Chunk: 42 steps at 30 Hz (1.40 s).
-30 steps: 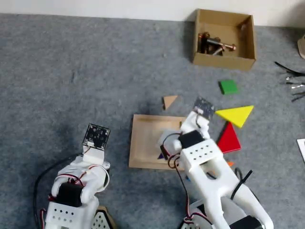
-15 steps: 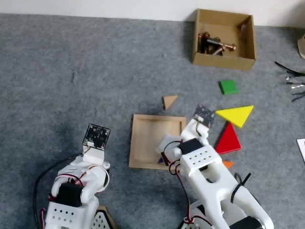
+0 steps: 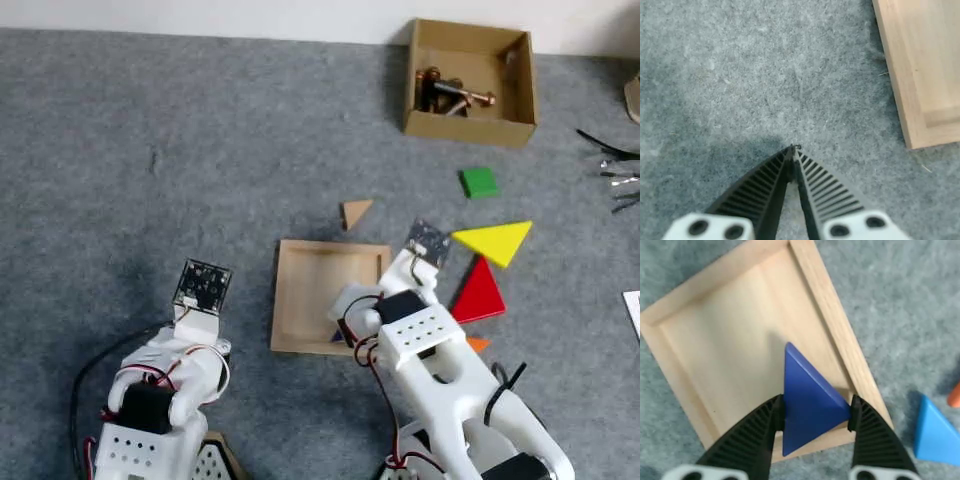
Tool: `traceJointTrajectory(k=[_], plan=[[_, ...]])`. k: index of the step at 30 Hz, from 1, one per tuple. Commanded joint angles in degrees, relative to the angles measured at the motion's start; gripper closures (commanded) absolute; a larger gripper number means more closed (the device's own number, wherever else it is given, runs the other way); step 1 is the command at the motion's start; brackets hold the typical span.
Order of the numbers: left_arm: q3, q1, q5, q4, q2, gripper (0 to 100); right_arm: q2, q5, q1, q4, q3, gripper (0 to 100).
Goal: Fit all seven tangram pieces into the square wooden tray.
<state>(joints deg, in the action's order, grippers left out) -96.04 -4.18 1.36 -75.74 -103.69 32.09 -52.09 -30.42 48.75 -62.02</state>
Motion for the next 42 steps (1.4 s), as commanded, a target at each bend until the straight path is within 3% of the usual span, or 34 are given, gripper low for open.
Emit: traceJointTrajectory(k=[1, 13, 23, 32, 37, 42], plan=[[-1.1, -0.8, 0.4, -0.3, -0.2, 99, 2.2, -0.1, -0.5, -1.1, 0.6, 84.5], [-1.1, -0.8, 0.4, -0.3, -0.2, 99, 2.3, -0.1, -0.6, -1.1, 0.7, 84.2], [-1.1, -0.8, 0.4, -0.3, -0.2, 99, 2.3, -0.1, -0.6, -1.1, 0.7, 66.6], [-1.1, -0.8, 0.4, -0.3, -0.2, 99, 2.4, 0.0, -0.5, -0.7, 2.2, 65.6], [-1.1, -0.8, 0.4, -0.3, -0.2, 99, 7.3, 11.1, -0.5, -0.7, 5.6, 65.6], [-1.1, -0.8, 0.4, -0.3, -0.2, 99, 16.1, 12.8, -0.2, 7.8, 5.8, 65.6]])
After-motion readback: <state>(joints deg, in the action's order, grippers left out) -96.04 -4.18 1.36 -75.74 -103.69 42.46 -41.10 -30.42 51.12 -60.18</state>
